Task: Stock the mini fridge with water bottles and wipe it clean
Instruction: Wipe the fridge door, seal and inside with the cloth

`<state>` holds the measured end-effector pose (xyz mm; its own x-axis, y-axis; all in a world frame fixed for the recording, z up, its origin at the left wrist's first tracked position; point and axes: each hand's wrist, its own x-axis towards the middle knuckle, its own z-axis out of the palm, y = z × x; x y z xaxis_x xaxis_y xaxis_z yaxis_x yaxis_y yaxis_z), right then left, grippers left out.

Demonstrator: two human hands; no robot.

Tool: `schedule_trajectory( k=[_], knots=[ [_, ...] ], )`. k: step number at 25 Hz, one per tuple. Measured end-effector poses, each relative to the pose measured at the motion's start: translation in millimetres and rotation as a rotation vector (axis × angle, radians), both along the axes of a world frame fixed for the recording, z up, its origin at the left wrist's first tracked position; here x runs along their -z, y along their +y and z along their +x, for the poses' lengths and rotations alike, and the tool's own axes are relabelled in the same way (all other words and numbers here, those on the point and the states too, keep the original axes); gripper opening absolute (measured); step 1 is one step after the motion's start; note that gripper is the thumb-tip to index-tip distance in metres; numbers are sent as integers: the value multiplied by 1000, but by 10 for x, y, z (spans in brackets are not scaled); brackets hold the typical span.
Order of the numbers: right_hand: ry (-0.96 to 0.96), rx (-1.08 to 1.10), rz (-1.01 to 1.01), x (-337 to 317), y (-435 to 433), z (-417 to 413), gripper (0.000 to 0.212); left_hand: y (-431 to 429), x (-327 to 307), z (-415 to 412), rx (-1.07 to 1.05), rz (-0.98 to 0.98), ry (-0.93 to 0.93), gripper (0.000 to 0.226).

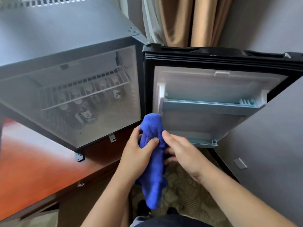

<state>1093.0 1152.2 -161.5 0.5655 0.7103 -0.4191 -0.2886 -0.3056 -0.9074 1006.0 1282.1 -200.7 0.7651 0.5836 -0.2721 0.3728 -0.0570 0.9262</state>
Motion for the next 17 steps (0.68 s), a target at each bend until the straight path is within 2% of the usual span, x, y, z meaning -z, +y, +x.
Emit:
schedule_trajectory(
  k=[2,4,6,8,12,17],
  knots=[
    [-487,39,-144,-5,96,54,23,121,26,-58,-58,-21,-24,27],
    [-938,177,-140,-114,102,167,11,231,14,-60,-106,-25,-39,33],
    [-1221,252,-106,-300,65,345,12,338,-54,8,-105,21,-81,40],
    [-1321,236,-160,-440,80,525,15,411,-183,140,-66,80,-152,44],
    [-1333,120,-330,-399,289,782,26,418,-448,446,35,187,-286,52],
    [-1215,-11,-464,-284,359,861,25,337,-399,594,87,289,-195,58]
  ],
)
